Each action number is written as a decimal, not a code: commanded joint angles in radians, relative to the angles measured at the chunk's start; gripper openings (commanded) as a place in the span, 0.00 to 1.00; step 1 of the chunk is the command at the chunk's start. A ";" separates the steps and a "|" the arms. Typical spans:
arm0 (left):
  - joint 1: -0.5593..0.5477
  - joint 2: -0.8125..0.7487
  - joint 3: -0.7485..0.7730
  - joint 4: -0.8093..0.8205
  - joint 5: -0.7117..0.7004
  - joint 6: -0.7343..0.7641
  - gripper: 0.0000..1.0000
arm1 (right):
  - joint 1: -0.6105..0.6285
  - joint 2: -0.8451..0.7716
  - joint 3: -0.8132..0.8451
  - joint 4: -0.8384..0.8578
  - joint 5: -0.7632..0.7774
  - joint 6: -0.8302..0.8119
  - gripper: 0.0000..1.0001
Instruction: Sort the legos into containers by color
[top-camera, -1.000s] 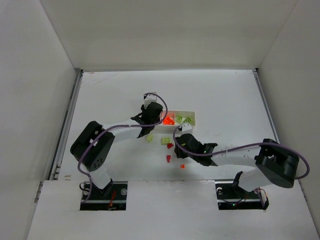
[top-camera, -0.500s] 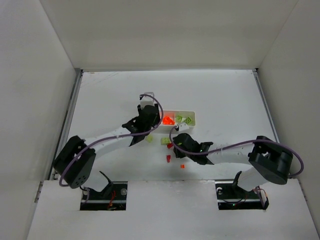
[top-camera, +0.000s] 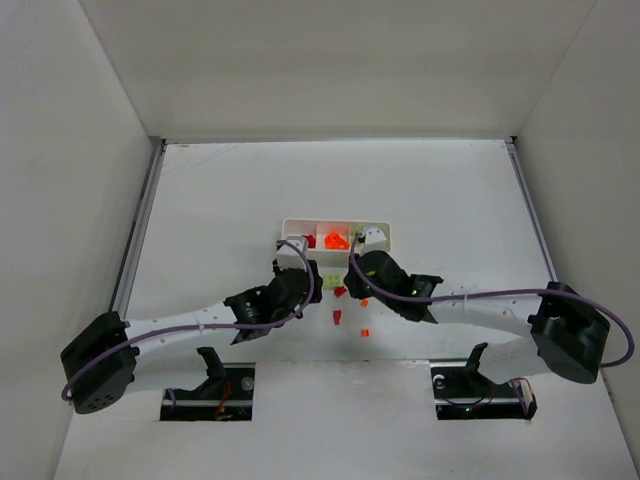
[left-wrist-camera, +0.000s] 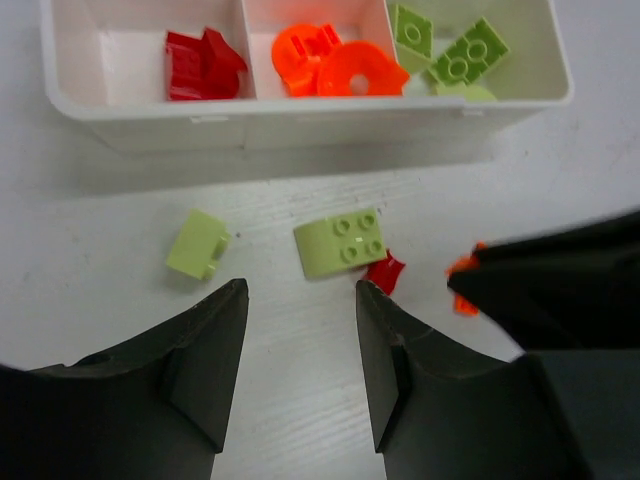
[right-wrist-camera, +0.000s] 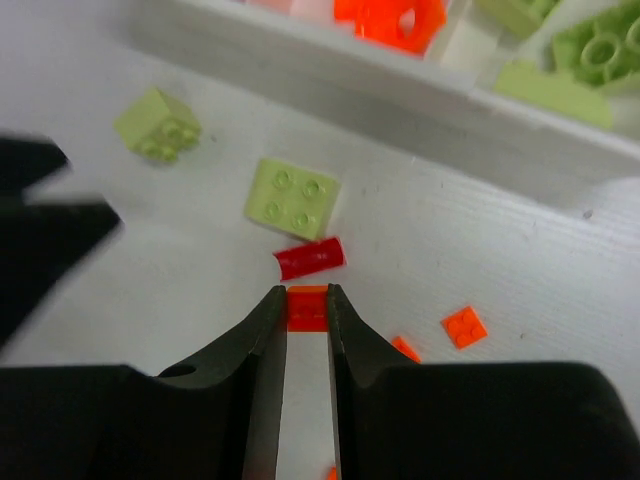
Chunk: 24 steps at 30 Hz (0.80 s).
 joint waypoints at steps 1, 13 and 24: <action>-0.061 -0.009 -0.018 -0.008 -0.025 -0.083 0.45 | -0.060 -0.003 0.101 0.044 0.006 -0.041 0.21; -0.246 0.188 0.009 0.050 -0.057 -0.162 0.48 | -0.210 0.265 0.322 0.111 -0.049 -0.064 0.22; -0.282 0.220 0.004 0.065 -0.047 -0.192 0.49 | -0.229 0.377 0.408 0.102 -0.060 -0.060 0.34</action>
